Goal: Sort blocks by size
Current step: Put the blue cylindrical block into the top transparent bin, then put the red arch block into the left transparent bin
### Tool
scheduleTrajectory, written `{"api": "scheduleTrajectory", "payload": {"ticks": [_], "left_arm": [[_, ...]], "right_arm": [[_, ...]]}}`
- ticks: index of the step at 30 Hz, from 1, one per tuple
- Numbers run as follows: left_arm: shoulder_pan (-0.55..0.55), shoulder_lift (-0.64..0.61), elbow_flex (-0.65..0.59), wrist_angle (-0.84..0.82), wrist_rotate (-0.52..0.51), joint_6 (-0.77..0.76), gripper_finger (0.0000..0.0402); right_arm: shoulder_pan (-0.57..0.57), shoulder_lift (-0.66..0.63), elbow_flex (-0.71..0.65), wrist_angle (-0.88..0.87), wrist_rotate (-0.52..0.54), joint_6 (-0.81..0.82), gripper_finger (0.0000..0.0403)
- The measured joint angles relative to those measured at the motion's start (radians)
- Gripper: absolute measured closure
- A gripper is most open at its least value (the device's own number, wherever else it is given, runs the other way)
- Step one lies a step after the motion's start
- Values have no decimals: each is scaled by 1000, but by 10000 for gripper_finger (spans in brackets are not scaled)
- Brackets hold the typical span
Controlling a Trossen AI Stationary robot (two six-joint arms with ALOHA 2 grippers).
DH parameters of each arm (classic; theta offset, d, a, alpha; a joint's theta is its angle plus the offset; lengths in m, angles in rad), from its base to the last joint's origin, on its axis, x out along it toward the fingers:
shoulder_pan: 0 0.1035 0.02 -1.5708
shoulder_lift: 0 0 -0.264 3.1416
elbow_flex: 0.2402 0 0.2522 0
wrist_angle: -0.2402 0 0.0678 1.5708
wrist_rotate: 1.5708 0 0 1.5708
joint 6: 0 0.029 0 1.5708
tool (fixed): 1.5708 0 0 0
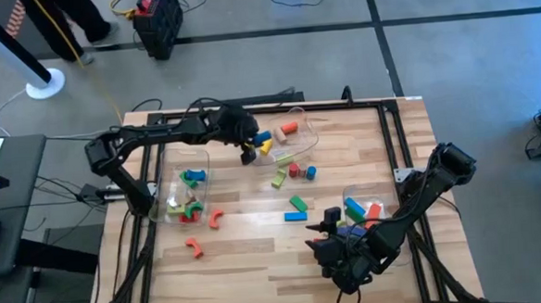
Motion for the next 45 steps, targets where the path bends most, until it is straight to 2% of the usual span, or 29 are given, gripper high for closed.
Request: {"api": "scheduleTrajectory", "payload": {"ticks": [17,25,32,38,45], "left_arm": [[36,101,-1,20,46,62,256],[36,100,2,-43,54,93,253],[36,101,1,-171,35,119,252],[30,71,-2,-250,33,109,252],[17,-54,-3,-276,27,107,252]], "right_arm": [[-22,0,0,58,7,6,168],[-15,0,0,59,9,19,168],[-15,0,0,65,9,20,168],[-15,0,0,68,8,20,168],[-16,0,0,69,8,20,168]]}}
